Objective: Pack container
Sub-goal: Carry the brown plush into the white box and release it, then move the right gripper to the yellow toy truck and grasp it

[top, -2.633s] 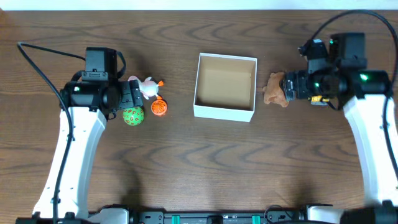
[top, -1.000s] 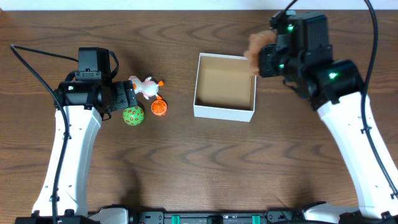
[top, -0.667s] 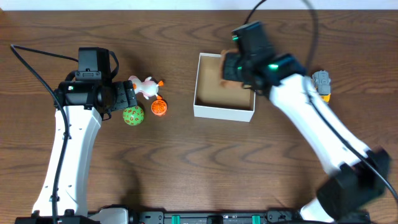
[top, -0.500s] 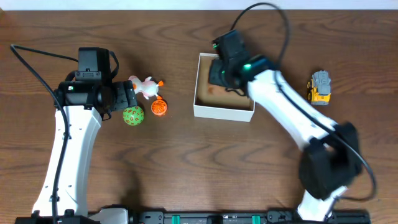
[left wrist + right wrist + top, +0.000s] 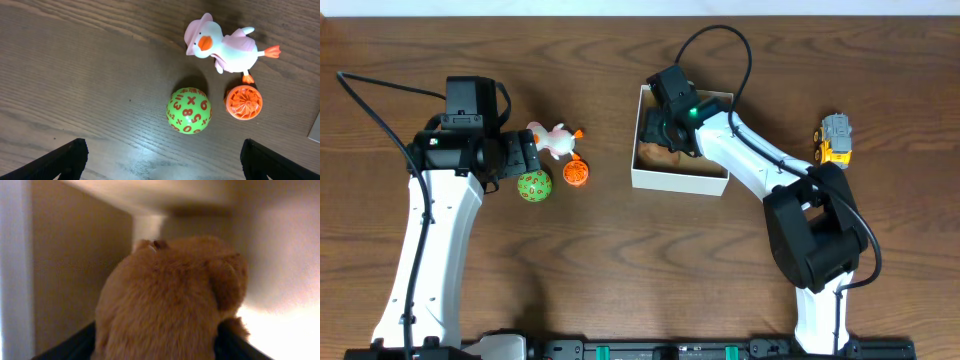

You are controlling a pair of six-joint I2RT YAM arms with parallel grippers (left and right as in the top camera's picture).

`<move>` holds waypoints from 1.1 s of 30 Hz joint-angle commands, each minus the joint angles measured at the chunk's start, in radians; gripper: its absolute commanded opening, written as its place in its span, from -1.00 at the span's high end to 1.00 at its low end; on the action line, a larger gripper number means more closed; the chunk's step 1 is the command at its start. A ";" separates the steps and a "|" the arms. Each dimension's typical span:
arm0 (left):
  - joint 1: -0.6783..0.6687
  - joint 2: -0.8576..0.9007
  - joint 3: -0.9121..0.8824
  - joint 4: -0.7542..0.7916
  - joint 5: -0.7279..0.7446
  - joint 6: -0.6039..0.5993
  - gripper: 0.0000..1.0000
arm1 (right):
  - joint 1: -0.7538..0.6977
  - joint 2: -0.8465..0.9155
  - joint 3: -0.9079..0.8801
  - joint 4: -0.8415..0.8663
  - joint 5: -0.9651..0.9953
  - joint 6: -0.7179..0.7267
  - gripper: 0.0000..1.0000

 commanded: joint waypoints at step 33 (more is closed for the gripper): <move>0.004 0.004 0.020 -0.003 -0.001 0.008 -0.96 | -0.735 -0.287 -0.031 -0.413 0.073 -0.672 -0.88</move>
